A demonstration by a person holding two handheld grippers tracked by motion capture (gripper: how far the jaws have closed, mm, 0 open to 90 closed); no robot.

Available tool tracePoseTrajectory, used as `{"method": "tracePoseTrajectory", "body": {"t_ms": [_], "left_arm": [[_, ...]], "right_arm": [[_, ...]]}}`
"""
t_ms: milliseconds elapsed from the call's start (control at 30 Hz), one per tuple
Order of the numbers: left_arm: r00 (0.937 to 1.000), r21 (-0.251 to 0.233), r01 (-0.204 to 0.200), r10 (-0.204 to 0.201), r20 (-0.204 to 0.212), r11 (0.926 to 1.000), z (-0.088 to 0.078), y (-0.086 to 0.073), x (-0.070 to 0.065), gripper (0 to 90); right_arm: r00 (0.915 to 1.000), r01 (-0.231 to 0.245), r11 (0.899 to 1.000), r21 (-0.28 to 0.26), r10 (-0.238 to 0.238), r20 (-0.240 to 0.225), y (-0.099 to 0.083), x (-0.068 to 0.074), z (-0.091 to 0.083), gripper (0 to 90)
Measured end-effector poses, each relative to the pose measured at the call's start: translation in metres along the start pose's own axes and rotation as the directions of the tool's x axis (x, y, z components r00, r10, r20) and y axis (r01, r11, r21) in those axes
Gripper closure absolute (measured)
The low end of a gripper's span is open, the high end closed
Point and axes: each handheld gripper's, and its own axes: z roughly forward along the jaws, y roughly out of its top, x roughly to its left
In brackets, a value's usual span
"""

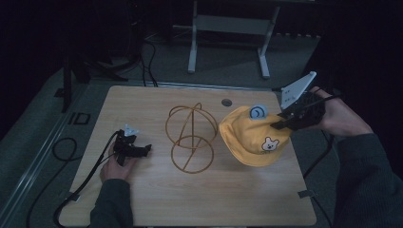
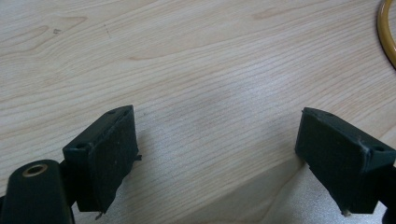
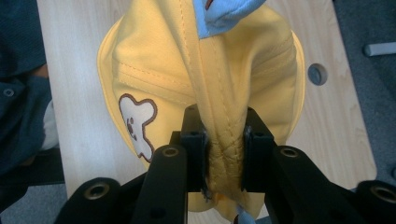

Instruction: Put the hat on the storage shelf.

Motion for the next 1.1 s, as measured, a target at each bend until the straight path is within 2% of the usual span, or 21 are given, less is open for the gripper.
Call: {"method": "tracePoseTrajectory", "body": {"t_ms": [200, 267, 633, 1100], "left_arm": [[1.0000, 0.000, -0.003, 0.003, -0.001, 1.0000, 0.000, 0.000, 0.000, 12.7], [1.0000, 0.001, -0.004, 0.004, -0.001, 1.0000, 0.000, 0.000, 0.000, 12.7], [1.0000, 0.001, -0.004, 0.004, -0.002, 1.0000, 0.000, 0.000, 0.000, 12.7], [1.0000, 0.001, -0.004, 0.004, -0.002, 1.0000, 0.000, 0.000, 0.000, 12.7]], "right_arm": [[0.9999, 0.002, 1.000, -0.021, -0.002, 0.017, 0.008, -0.001, -0.005, 75.5], [0.9997, 0.004, 0.999, -0.044, -0.003, 0.023, 0.016, -0.004, -0.006, 75.5], [0.9991, 0.028, 0.998, -0.058, -0.026, 0.034, 0.047, -0.008, -0.007, 75.5], [0.9983, 0.034, 0.996, -0.087, -0.029, 0.050, 0.070, -0.013, -0.008, 75.5]]}}
